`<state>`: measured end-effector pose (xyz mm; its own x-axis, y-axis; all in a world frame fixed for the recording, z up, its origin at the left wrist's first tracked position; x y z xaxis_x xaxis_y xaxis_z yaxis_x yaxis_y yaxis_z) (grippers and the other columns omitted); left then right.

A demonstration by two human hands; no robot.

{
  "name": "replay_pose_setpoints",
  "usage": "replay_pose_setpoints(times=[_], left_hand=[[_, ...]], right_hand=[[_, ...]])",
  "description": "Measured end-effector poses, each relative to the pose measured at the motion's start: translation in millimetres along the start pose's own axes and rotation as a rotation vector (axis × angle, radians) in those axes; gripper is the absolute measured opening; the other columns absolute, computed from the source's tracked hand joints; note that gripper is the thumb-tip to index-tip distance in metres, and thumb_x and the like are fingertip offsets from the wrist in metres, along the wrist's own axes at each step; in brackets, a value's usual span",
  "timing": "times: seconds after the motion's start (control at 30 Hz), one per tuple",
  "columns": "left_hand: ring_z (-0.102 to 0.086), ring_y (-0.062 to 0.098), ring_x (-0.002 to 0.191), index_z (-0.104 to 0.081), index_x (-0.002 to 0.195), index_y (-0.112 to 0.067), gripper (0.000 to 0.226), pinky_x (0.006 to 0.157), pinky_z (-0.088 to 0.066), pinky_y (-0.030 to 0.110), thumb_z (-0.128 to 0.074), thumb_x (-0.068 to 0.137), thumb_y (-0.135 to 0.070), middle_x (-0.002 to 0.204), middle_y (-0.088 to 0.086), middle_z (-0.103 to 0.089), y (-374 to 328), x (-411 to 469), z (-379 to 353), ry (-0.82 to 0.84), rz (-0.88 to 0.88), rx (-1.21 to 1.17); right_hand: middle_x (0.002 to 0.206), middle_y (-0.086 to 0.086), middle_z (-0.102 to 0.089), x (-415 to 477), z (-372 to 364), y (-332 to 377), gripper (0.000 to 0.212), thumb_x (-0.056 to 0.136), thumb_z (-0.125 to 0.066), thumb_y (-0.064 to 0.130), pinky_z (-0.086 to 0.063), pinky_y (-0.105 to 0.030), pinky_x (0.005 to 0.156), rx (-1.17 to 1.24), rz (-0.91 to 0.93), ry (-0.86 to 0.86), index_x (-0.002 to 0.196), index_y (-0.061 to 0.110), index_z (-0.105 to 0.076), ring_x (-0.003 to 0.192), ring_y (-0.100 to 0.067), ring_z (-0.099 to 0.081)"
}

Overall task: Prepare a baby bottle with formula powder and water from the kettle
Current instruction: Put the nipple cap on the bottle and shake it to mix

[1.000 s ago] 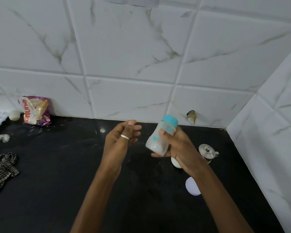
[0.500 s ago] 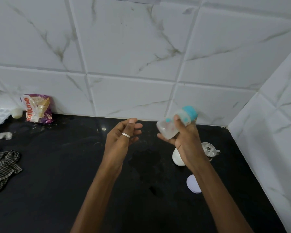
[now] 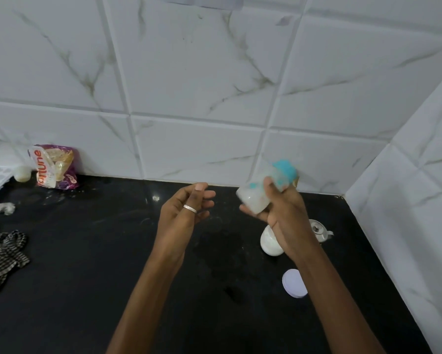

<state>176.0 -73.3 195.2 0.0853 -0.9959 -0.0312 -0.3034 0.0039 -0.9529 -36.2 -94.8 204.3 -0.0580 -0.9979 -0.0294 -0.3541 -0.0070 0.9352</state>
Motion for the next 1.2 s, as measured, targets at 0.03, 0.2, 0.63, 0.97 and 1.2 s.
replay_pose_setpoints(times=[0.03,0.2,0.63,0.97,1.2], left_hand=[[-0.074,0.014,0.096,-0.079,0.100,-0.032,0.020,0.078,-0.057,0.025,-0.067,0.093,-0.047,0.109,0.001,-0.080,0,0,1,-0.005,-0.002,-0.002],[-0.074,0.015,0.097,-0.077,0.105,-0.027,0.026,0.077,-0.057,0.024,-0.064,0.090,-0.044,0.108,0.002,-0.080,2,1,-1,-0.006,0.007,-0.006],[-0.074,0.014,0.096,-0.078,0.103,-0.028,0.028,0.078,-0.057,0.024,-0.066,0.087,-0.048,0.109,0.002,-0.080,-1,4,-6,0.007,0.006,-0.006],[-0.073,0.017,0.098,-0.075,0.109,-0.021,0.038,0.081,-0.056,0.029,-0.065,0.085,-0.049,0.108,0.002,-0.080,-1,7,-3,-0.013,0.008,0.000],[-0.074,0.017,0.096,-0.074,0.111,-0.020,0.039,0.081,-0.056,0.029,-0.065,0.085,-0.048,0.107,0.003,-0.080,-6,9,-2,-0.021,0.002,-0.009]], right_hand=[[0.116,-0.006,-0.076,1,3,3,0.050,0.088,-0.072,0.036,-0.063,-0.053,0.080,0.060,0.013,-0.033,0.130,0.015,-0.056,0.113,-0.030,-0.073],[0.127,-0.015,-0.069,-1,-4,-7,0.057,0.080,-0.077,0.040,-0.062,-0.054,0.089,-0.237,-0.028,0.071,0.128,0.018,-0.058,0.118,-0.031,-0.070],[0.110,0.001,-0.075,13,8,24,0.051,0.086,-0.080,0.037,-0.064,-0.050,0.082,-0.078,0.139,-0.085,0.127,0.019,-0.056,0.112,-0.025,-0.073],[0.118,-0.008,-0.072,18,-4,25,0.056,0.086,-0.079,0.038,-0.063,-0.051,0.083,-0.100,0.089,0.022,0.130,0.014,-0.053,0.115,-0.029,-0.072],[0.126,-0.011,-0.070,22,4,24,0.058,0.088,-0.076,0.037,-0.062,-0.055,0.084,0.031,0.090,-0.022,0.135,0.013,-0.053,0.117,-0.030,-0.071]])
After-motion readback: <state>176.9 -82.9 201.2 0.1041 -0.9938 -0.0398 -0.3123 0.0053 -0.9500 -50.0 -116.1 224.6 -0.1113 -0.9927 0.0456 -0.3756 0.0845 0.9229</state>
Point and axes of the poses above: each hand's wrist, its own x-axis towards the middle knuckle, its own z-axis out of the back of the hand, y = z × x, the point moved 8 cm from there along x, towards the middle knuckle
